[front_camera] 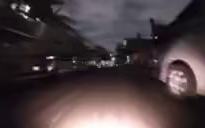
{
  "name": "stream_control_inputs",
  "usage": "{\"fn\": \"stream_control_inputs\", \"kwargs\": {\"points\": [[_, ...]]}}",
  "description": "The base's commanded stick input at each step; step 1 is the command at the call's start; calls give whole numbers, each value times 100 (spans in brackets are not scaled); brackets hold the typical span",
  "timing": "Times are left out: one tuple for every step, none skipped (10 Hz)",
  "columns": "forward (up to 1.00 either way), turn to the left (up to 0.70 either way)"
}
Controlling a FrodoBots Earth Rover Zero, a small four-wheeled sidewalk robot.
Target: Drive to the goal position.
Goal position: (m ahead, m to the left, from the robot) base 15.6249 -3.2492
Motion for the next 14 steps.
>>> {"fn": "stream_control_inputs", "kwargs": {"points": [[100, -27], [100, -25], [100, 0], [100, 0], [100, 0], [100, -27], [100, -27], [100, 0], [100, -3], [100, -24], [100, -8], [100, 0], [100, 0], [100, -12]]}}
